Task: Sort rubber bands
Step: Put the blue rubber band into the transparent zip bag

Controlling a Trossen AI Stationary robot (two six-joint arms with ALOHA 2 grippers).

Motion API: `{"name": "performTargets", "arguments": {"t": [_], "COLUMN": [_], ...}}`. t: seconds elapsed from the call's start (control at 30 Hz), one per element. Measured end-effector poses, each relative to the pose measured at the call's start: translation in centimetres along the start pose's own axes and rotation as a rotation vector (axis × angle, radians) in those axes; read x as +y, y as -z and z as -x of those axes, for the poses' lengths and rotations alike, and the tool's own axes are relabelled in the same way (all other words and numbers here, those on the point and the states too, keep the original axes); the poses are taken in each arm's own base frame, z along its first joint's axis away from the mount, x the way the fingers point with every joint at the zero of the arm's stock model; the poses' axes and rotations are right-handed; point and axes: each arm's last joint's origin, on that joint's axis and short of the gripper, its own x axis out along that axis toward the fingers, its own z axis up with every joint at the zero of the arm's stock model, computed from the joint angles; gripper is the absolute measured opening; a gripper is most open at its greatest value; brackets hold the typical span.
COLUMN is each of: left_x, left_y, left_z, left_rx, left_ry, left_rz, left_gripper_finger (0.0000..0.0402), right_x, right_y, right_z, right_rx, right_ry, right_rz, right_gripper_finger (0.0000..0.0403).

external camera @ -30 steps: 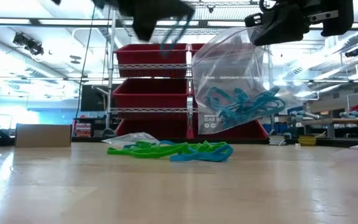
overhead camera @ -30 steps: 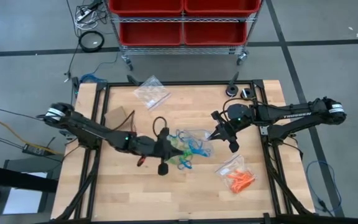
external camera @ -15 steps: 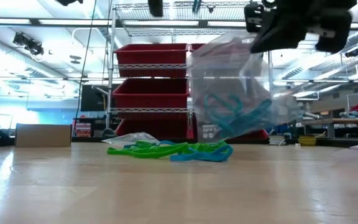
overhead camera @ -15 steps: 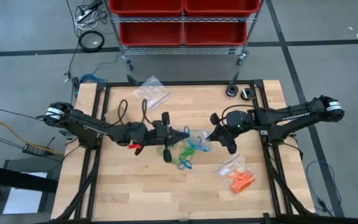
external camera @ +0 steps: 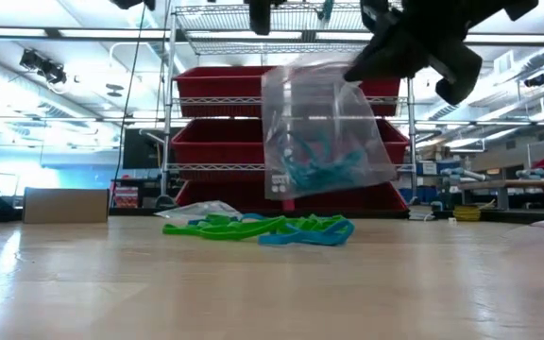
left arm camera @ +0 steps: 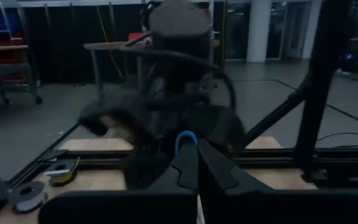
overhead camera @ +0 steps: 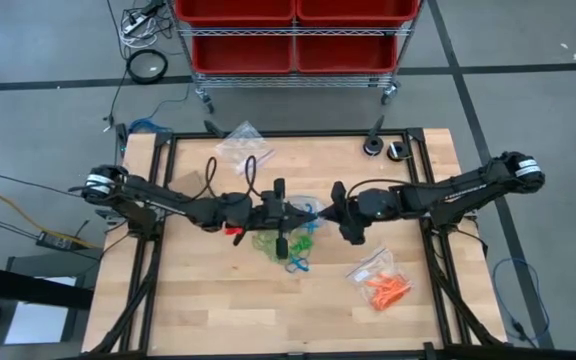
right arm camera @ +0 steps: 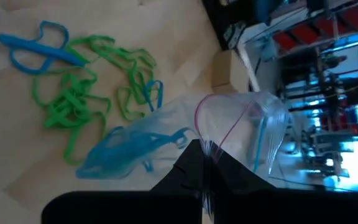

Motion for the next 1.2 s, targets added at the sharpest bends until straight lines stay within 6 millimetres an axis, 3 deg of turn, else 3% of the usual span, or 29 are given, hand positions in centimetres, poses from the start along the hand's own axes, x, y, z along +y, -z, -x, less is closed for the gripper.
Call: {"name": "performTargets", "arguments": {"t": [0.23,0.87,1.0,1.2], "left_x": [0.5,0.1,-0.2,-0.3], "left_y": [1.0,2.4,2.5,3.1], "left_z": [-0.6,-0.4,-0.2,0.0], "left_rx": [0.08,0.213,0.226,0.276], "left_ry": [-0.098,-0.121,-0.152,-0.183], "left_rz": [-0.038,-0.017,-0.031,0.014], "left_gripper_finger": [0.0003,0.0009,0.0037,0.0113], "right_x": [0.4,0.1,0.2,0.5], "right_y": [-0.9,-1.1,-1.3,-1.8], "right_z": [0.3,0.3,0.4,0.6], "right_rx": [-0.015,-0.014,-0.019,-0.004], "right_ry": [0.011,0.056,0.058,0.073], "right_rz": [0.037,0.037,0.039,0.049], "right_gripper_finger": [0.0,0.0,0.0,0.0]}}
